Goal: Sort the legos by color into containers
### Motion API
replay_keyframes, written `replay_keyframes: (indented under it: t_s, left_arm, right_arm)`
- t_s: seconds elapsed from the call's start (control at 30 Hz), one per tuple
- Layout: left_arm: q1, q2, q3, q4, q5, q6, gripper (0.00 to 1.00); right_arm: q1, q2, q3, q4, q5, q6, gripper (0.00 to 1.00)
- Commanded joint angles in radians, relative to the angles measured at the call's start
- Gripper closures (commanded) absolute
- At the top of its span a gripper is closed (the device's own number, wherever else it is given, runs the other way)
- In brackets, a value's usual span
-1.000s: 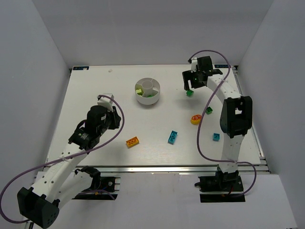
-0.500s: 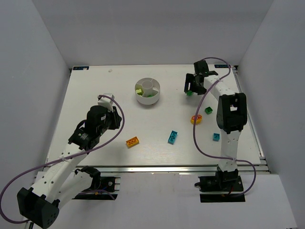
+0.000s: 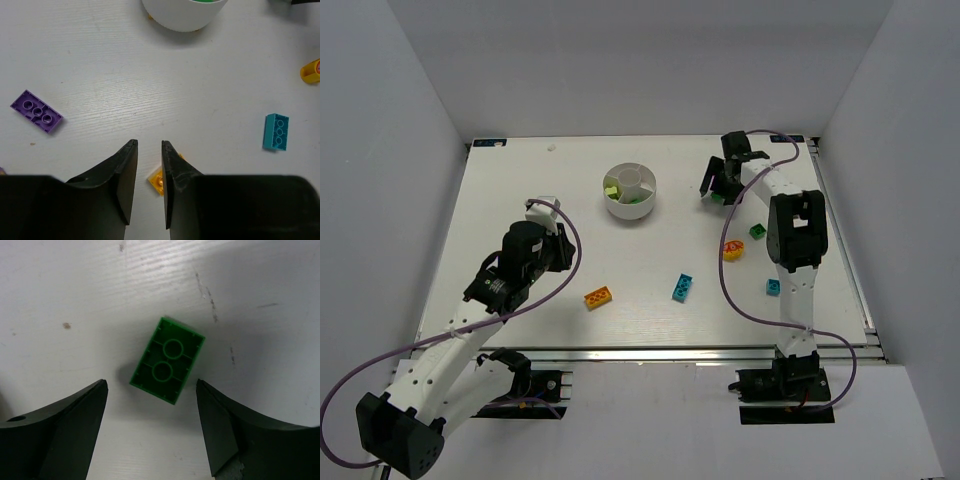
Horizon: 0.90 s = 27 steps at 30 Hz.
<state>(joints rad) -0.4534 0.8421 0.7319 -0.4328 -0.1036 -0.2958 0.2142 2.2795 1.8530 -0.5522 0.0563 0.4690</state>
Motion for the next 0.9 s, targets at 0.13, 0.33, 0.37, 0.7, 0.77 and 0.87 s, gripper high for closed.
replay_keyframes:
  t_s: [0.13, 0.33, 0.37, 0.7, 0.77, 0.87]
  left_arm:
    - [-0.002, 0.0, -0.003, 0.019, -0.002, 0.006, 0.64]
    - [-0.002, 0.0, -0.003, 0.019, -0.002, 0.006, 0.63]
    - [-0.002, -0.003, -0.003, 0.019, -0.002, 0.004, 0.64]
    - [-0.002, -0.003, -0.005, 0.02, -0.004, 0.004, 0.63]
    - [-0.002, 0.0, -0.005, 0.02, -0.005, 0.004, 0.64]
    - [-0.002, -0.003, -0.006, 0.017, -0.01, 0.003, 0.63]
  right_arm:
    - [-0.003, 0.015, 0.045, 0.001, -0.009, 0.028, 0.36]
    - [-0.001, 0.009, 0.043, 0.038, 0.042, 0.02, 0.32]
    - [-0.002, 0.018, 0.051, 0.026, 0.053, 0.02, 0.31]
    - [-0.022, 0.055, 0.074, 0.021, 0.082, 0.039, 0.25]
    - [-0.029, 0.072, 0.089, 0.023, 0.086, 0.039, 0.26]
    - [-0.038, 0.083, 0.1, 0.041, 0.074, 0.036, 0.28]
